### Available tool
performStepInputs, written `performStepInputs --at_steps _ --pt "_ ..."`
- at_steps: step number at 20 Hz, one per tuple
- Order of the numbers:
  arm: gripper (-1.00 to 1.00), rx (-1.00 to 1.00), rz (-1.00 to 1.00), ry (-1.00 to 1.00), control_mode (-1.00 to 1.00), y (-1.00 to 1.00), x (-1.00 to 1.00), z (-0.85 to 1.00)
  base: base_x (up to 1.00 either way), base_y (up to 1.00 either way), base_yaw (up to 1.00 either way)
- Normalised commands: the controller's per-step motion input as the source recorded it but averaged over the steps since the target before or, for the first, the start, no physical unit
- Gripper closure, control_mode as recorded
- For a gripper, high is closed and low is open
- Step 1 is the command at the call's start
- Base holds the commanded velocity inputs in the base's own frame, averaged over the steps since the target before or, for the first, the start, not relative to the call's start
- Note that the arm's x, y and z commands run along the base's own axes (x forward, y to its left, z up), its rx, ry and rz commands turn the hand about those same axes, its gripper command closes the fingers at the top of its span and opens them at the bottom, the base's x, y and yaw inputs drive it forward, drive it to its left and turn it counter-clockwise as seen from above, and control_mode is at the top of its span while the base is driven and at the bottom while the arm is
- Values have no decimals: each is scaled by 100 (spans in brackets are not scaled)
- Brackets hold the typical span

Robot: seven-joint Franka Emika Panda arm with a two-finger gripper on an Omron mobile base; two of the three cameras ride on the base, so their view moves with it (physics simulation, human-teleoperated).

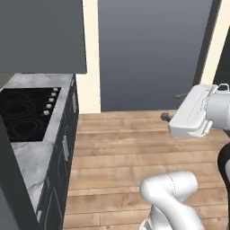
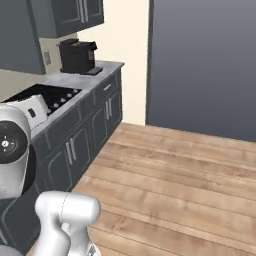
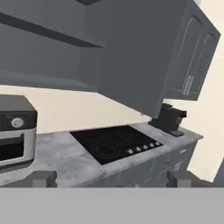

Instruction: Pick the water bottle, milk, bottled water from the counter and place them in the open cabinet.

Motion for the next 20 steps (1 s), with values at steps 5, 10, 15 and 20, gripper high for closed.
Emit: performStepInputs --at_steps 5,10,15,20 --pt "-100 0 0 0 100 0 0 0 0 -30 -63" --pt "-100 0 0 0 100 0 0 0 0 -34 -61" --pt "-100 0 0 0 100 0 0 0 0 -38 -59" --pt "-100 0 0 0 100 0 0 0 1 -30 -59"
